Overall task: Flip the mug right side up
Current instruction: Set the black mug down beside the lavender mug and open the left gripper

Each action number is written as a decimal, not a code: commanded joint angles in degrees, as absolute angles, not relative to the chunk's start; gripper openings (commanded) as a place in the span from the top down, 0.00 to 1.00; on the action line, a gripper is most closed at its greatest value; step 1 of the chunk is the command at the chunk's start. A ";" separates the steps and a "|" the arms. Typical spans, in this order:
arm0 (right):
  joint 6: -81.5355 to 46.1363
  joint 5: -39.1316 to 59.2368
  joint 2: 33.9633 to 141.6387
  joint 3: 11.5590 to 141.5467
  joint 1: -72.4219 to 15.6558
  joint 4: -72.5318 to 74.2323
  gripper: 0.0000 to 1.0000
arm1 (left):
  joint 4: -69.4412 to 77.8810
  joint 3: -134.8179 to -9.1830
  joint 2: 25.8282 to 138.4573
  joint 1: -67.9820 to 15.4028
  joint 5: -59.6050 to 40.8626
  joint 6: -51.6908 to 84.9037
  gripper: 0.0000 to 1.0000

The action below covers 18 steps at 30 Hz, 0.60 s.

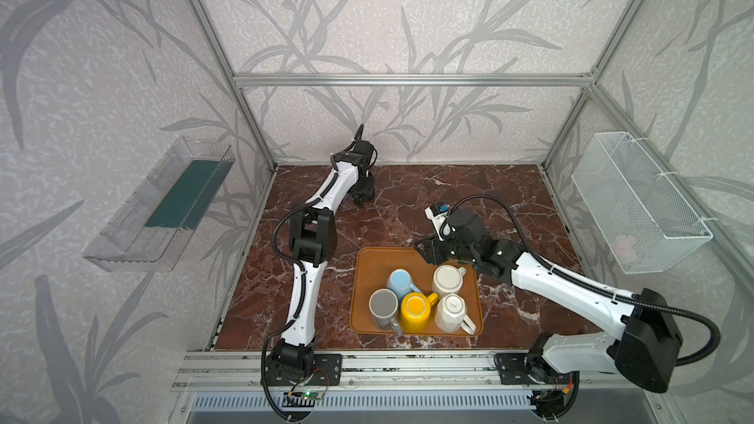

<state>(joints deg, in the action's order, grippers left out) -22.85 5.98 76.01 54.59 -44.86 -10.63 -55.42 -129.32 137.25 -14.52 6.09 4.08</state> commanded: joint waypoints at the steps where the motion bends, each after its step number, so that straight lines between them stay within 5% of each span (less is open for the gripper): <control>1: -21.13 6.09 76.90 56.11 -45.59 -11.49 0.45 | -56.40 -127.61 132.39 -14.70 6.38 4.37 0.40; 18: -9.64 9.18 67.31 48.79 -50.60 -23.08 0.43 | -28.19 -80.46 96.43 -14.75 -0.34 13.68 0.38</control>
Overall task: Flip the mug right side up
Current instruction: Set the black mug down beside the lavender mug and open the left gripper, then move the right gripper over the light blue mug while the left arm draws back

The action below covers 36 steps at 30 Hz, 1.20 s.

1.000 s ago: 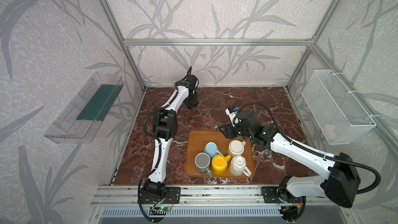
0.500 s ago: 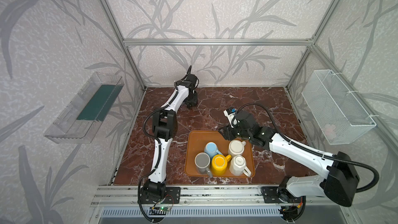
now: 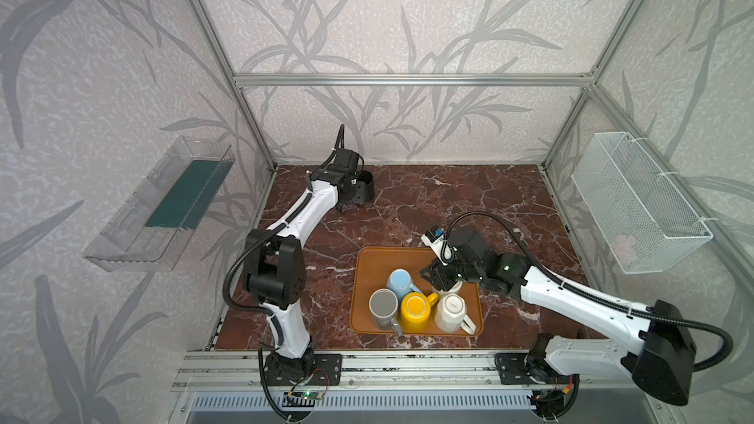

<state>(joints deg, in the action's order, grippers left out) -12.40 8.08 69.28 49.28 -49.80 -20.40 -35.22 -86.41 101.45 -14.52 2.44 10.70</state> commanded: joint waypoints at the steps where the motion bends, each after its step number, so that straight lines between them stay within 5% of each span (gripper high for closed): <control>1: -9.43 9.23 67.16 48.70 -50.78 -23.32 0.43 | -27.09 -78.18 94.48 -14.70 -1.13 14.34 0.38; 15: -6.19 11.08 71.08 49.13 -52.44 -21.36 0.42 | -12.42 -51.25 75.28 -15.81 -14.93 20.48 0.37; 36: -5.60 5.32 80.53 54.39 -56.70 -22.95 0.42 | -15.99 -49.57 68.67 -17.93 -18.83 16.08 0.37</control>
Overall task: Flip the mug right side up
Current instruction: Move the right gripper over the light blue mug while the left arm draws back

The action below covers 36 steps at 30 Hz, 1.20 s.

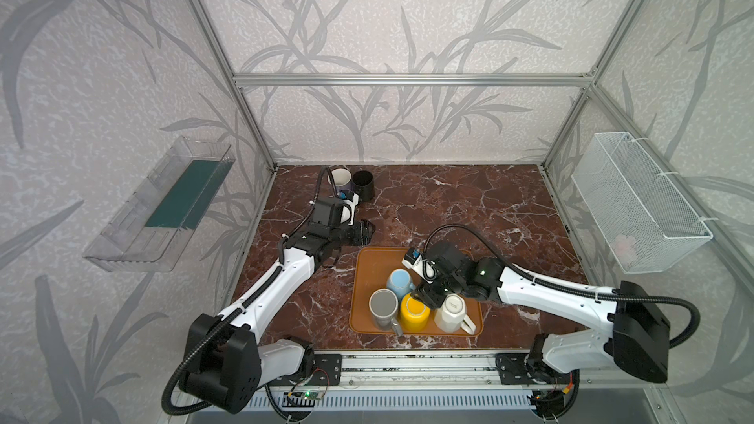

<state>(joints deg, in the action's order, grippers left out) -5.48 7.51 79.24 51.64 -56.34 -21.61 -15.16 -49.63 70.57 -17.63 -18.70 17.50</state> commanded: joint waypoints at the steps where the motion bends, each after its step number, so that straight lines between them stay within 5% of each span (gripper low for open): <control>1: -5.64 5.36 81.09 54.77 -56.77 -23.05 0.43 | -16.07 -49.48 68.51 -17.91 -18.60 16.09 0.37; 12: -7.15 4.69 83.31 56.40 -57.09 -22.41 0.53 | -16.42 -49.69 68.40 -18.20 -18.56 16.00 0.37; 36: -8.01 3.00 88.97 61.11 -57.05 -21.86 0.55 | -17.40 -50.88 68.96 -18.81 -17.82 15.74 0.37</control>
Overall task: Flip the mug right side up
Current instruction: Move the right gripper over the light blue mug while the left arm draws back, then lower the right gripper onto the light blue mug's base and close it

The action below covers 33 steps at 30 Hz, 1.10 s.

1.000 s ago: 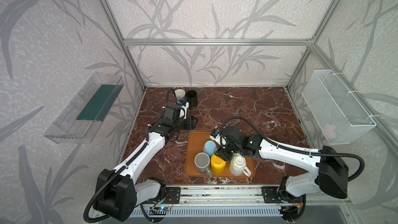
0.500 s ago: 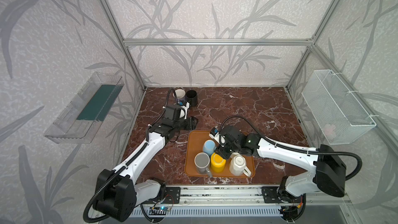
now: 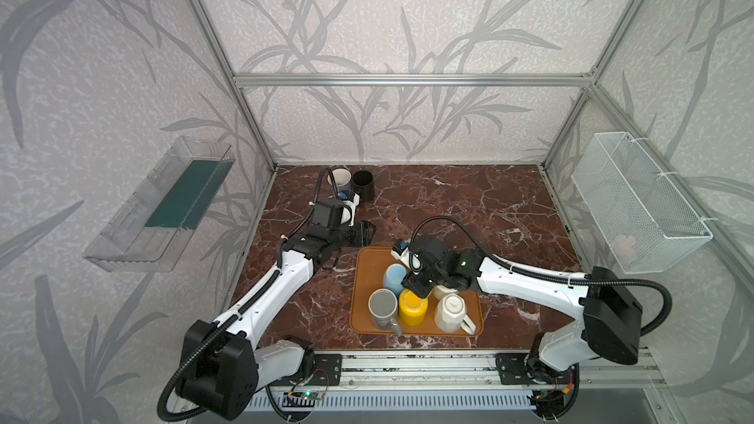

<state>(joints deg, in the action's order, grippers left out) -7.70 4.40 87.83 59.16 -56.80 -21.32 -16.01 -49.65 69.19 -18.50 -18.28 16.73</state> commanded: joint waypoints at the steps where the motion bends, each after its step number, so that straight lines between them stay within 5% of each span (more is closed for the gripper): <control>1: -8.02 2.80 89.39 61.40 -57.11 -21.81 0.55 | -17.40 -50.97 68.99 -18.81 -17.84 15.73 0.37; 33: -3.11 0.84 102.59 76.32 -57.05 -35.97 0.57 | -19.38 -51.67 67.92 -18.92 -15.45 15.82 0.37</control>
